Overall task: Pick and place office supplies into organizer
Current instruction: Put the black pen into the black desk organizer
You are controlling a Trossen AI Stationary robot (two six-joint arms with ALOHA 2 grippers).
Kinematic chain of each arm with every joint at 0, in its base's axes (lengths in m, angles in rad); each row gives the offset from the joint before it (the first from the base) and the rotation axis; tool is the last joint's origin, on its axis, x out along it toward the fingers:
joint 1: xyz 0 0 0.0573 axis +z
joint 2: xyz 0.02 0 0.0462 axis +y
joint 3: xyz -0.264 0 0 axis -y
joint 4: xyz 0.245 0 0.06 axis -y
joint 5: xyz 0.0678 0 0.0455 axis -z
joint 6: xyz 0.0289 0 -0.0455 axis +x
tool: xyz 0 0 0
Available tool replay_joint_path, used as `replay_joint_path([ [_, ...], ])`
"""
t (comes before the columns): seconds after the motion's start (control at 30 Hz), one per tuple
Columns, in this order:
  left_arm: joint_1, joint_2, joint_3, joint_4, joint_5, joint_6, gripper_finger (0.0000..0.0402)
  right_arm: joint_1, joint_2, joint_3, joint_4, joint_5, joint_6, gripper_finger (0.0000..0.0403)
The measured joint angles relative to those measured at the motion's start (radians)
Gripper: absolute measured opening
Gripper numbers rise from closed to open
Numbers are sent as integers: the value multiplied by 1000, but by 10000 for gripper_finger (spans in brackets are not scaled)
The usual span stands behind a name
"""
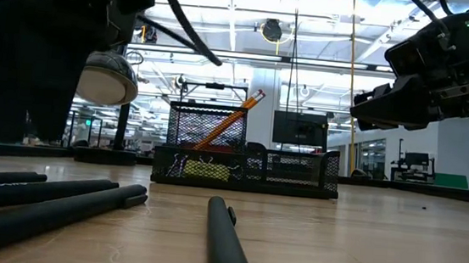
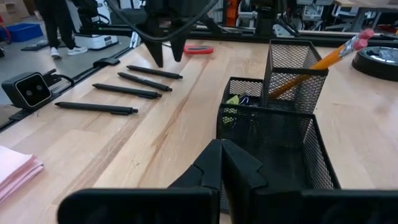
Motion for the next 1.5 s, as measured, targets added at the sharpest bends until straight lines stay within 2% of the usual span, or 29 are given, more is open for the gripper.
replay_joint_path([
  [0.4,-2,-2,-146,188,-3,32,211,0,0,0,-5,0,0,2],
  [0.67,-4,81,-126,184,38,67,211,0,0,0,-19,0,17,2],
  [1.17,-20,90,-97,149,35,122,211,0,0,0,-39,0,20,1],
  [1.27,-20,90,-97,146,35,138,198,0,0,0,-39,0,36,2],
  [1.5,-21,91,-98,141,35,141,130,2,0,0,-39,0,54,2],
])
